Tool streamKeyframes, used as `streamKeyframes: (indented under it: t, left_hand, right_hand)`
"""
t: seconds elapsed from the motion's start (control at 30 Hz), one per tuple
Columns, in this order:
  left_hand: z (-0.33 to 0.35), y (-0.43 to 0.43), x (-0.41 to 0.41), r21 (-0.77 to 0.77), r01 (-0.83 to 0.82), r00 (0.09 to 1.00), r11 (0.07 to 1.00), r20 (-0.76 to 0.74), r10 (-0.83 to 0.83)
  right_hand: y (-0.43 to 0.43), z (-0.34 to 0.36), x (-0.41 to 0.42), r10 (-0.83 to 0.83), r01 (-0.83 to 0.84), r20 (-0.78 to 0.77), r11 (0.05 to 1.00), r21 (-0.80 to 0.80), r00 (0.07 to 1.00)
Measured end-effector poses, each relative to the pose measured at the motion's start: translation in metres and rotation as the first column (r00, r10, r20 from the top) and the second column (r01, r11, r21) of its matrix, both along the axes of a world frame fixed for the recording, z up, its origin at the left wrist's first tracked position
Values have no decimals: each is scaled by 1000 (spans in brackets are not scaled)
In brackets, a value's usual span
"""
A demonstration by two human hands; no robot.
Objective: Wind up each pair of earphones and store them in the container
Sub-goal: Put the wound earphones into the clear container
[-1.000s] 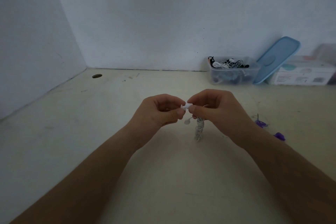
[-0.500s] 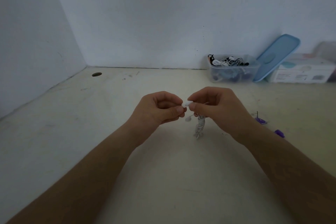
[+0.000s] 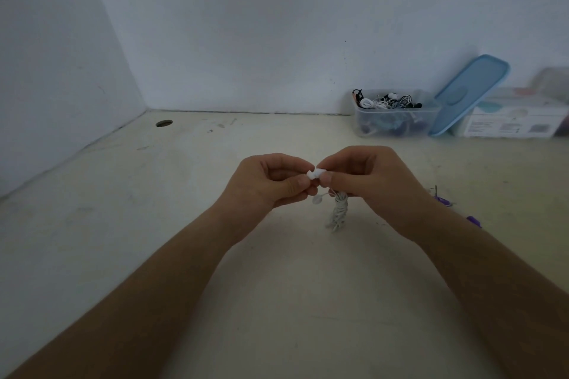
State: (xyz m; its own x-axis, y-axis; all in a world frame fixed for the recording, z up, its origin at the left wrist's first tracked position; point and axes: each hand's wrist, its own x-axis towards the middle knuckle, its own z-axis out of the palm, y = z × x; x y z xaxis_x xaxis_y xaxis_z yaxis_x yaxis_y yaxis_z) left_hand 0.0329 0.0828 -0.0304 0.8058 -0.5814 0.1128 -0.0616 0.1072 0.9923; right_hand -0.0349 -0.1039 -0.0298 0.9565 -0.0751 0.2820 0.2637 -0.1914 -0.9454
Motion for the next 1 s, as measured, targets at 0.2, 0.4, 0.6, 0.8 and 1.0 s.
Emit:
streamKeyframes:
  t: [0.2, 0.4, 0.6, 0.8, 1.0]
  left_hand:
    - [1, 0, 0, 4, 4, 1000, 1000, -4, -4]
    - [2, 0, -2, 26, 8, 1000, 1000, -1, -8]
    - [3, 2, -2, 38, 23, 1000, 999, -3, -22]
    - [4, 1, -3, 33, 40, 999, 999, -33, -39]
    - [5, 2, -4, 61, 43, 999, 997, -21, -42]
  right_hand:
    - [0, 2, -1, 28, -28, -7, 1000, -2, 1000]
    - [0, 4, -3, 48, -48, -10, 999, -13, 999]
    - [-1, 4, -4, 73, -73, -10, 997, -39, 997]
    - [-2, 5, -5, 105, -105, -16, 994, -14, 994]
    - [-3, 4, -4, 104, -105, -18, 993, -48, 994]
